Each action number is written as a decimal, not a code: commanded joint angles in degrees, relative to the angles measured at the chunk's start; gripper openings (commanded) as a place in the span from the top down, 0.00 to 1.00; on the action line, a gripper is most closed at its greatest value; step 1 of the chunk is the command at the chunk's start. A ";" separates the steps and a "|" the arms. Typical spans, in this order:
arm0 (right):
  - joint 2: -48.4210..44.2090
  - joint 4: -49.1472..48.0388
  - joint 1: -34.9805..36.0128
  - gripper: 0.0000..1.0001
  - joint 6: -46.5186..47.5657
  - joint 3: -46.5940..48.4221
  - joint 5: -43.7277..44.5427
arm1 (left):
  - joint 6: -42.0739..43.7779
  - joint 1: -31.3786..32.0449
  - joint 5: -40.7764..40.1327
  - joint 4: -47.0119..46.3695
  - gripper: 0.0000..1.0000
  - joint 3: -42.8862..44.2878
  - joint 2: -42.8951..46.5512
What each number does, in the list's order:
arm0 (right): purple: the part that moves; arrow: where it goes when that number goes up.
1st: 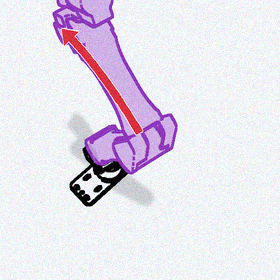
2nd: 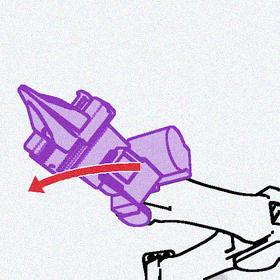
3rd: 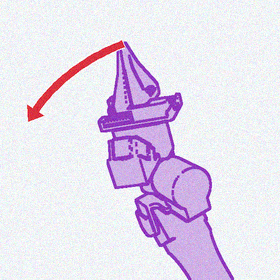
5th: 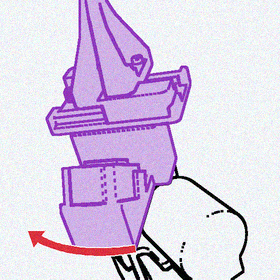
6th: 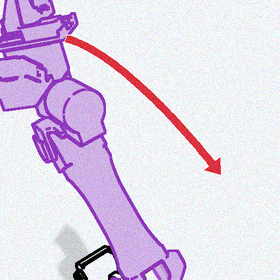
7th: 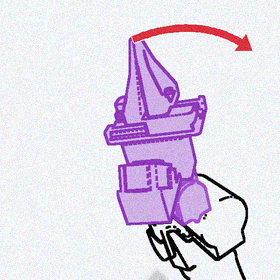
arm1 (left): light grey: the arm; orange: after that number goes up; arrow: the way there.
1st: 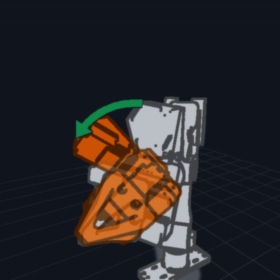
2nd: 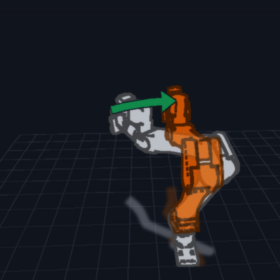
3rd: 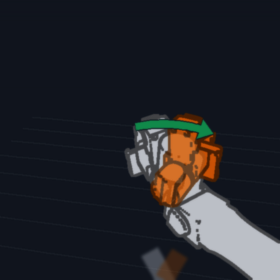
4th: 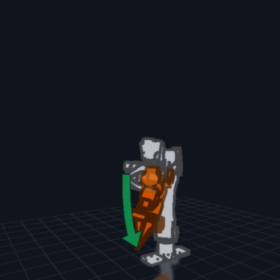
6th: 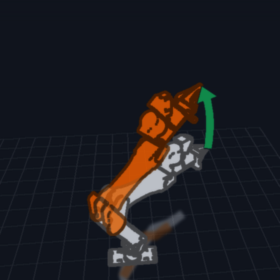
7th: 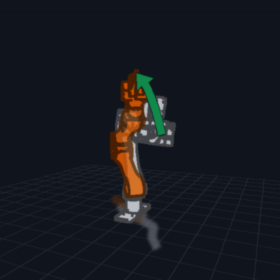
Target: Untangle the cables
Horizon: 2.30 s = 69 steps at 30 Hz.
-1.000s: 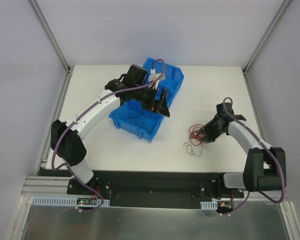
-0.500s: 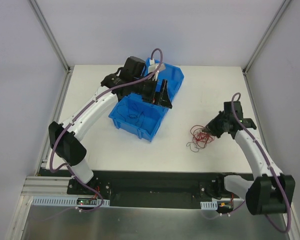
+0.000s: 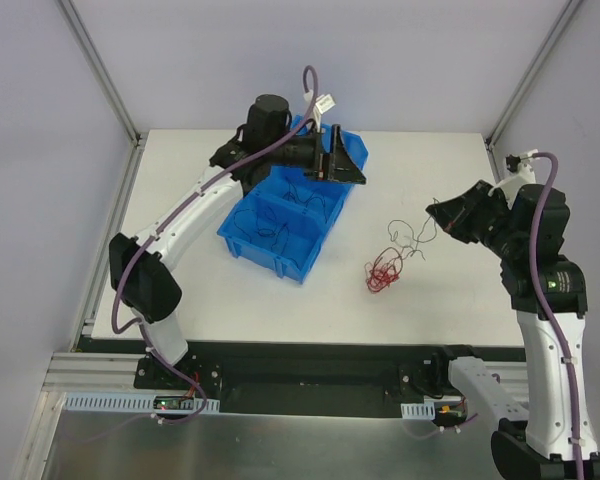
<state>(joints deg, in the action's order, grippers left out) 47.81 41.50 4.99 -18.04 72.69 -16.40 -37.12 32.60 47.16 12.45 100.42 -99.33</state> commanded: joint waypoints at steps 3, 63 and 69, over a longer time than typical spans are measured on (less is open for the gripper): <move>0.70 1.92 -0.16 1.00 3.02 7.20 -3.72 | 5.30 7.12 4.52 -10.68 0.23 7.50 -6.21; 5.79 -15.12 3.34 1.00 -14.47 6.08 -2.41 | 21.13 11.27 -29.55 -4.46 0.16 -29.56 24.76; 14.57 -25.03 17.14 1.00 -21.31 -2.18 4.45 | 24.90 8.53 -46.78 2.48 0.08 -36.78 43.67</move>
<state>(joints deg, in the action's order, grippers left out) 57.47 28.03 15.40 -32.71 74.13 -14.96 -15.79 41.69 13.80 9.08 66.74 -64.07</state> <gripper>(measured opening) 0.007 0.907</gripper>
